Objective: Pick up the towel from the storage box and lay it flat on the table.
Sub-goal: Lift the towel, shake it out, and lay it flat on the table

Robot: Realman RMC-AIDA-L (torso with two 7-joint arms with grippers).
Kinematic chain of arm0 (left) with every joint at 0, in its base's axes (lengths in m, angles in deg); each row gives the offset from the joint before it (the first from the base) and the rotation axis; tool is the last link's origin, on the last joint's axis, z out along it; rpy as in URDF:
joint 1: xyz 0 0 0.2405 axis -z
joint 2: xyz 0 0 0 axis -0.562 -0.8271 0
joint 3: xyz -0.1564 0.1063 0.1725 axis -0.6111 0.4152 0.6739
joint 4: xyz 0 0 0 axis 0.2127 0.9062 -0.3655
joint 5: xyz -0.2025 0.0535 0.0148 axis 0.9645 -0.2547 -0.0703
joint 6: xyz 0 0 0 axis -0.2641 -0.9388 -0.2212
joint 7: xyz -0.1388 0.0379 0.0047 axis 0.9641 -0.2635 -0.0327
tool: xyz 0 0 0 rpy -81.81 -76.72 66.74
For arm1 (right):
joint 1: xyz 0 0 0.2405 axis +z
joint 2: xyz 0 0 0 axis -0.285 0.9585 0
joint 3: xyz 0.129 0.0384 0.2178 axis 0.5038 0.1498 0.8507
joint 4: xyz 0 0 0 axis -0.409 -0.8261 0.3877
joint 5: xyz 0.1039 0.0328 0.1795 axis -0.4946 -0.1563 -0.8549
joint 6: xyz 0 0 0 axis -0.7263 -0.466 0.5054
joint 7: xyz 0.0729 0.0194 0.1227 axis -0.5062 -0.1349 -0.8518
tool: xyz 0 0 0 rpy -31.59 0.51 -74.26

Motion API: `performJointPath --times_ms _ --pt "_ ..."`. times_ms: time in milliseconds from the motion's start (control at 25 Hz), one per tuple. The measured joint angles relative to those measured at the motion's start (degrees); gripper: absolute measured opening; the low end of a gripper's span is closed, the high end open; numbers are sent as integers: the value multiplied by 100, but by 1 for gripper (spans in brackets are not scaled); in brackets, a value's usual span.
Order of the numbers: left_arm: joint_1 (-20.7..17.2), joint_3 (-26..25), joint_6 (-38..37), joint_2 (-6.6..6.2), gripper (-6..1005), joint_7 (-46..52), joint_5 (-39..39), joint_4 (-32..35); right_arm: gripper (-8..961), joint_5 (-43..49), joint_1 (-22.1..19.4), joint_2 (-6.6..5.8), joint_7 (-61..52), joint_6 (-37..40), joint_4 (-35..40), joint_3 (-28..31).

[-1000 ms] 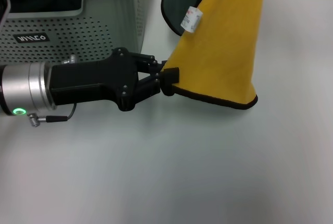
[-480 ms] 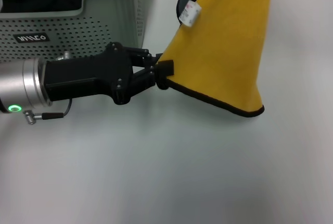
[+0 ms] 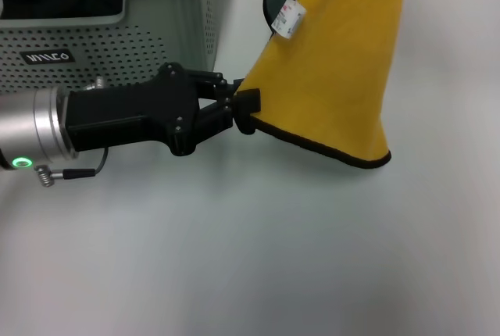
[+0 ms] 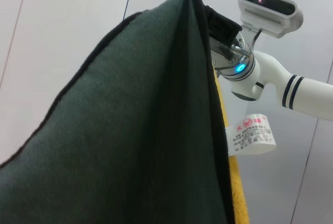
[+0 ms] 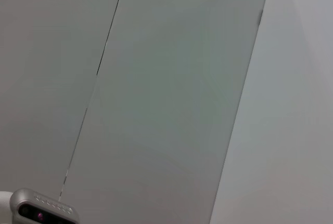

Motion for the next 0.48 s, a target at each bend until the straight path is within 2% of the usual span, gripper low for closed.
performJointPath --times_ms 200,480 --pt "1 -92 -28 12 54 -91 -3 -51 7 1 -70 32 15 12 -16 0" --pt "4 -182 -138 -17 38 -2 2 -76 7 3 -330 210 41 146 -91 -27"
